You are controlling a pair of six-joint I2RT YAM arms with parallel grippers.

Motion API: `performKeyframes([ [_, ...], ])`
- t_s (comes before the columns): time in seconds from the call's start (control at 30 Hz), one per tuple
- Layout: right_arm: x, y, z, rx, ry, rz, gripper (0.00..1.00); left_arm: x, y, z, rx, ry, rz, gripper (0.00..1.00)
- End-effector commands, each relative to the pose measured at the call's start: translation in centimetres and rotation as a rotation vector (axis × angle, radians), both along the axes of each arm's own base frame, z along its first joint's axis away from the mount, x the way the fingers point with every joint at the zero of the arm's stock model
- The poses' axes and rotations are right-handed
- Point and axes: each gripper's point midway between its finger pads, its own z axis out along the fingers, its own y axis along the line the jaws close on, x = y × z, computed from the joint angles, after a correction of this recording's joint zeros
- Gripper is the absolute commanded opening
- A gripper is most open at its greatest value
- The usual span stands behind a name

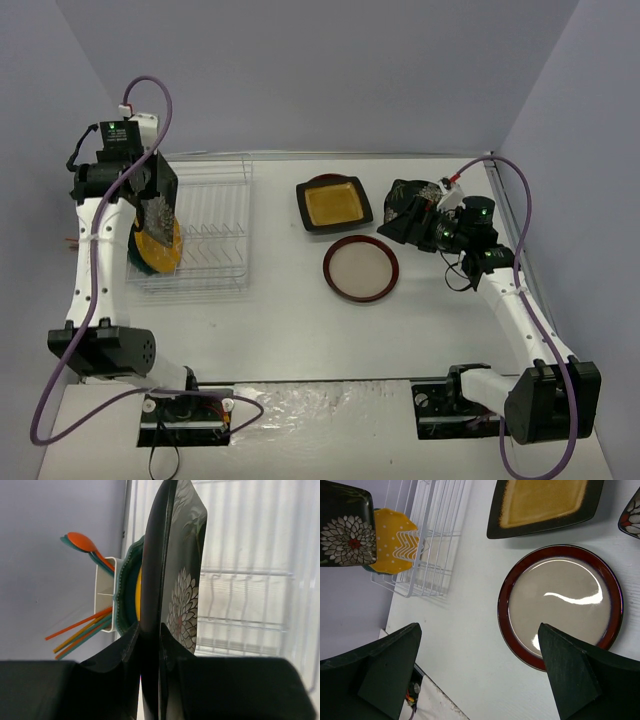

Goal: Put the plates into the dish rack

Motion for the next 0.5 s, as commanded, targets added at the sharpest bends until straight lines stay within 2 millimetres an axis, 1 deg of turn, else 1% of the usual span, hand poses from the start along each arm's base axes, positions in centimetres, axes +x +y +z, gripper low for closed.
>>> performKeyframes([
  [0.0,0.7,0.3,2.1,-0.017,-0.095,0.019,1.00,3.3,3.1,3.9,0.106,-0.149,0.024,0.00],
  [0.1,0.6,0.4,1.7,-0.021,-0.087,0.020,1.00,4.6,3.5,2.0,0.101,-0.104,0.027,0.00],
  [0.2,0.6,0.3,1.6,-0.025,-0.087,0.020,1.00,5.1,3.7,0.3,0.103,-0.070,0.026,0.00],
  [0.3,0.5,0.3,1.5,-0.029,-0.085,0.019,1.00,5.1,3.8,-1.4,0.096,-0.041,0.027,0.00],
  [0.37,0.6,0.2,1.3,-0.031,-0.081,0.015,1.00,5.1,3.9,-2.2,0.093,-0.034,0.031,0.00],
  [0.47,0.6,0.3,1.1,-0.032,-0.077,0.015,1.00,4.9,3.5,-4.4,0.070,0.007,0.023,0.00],
])
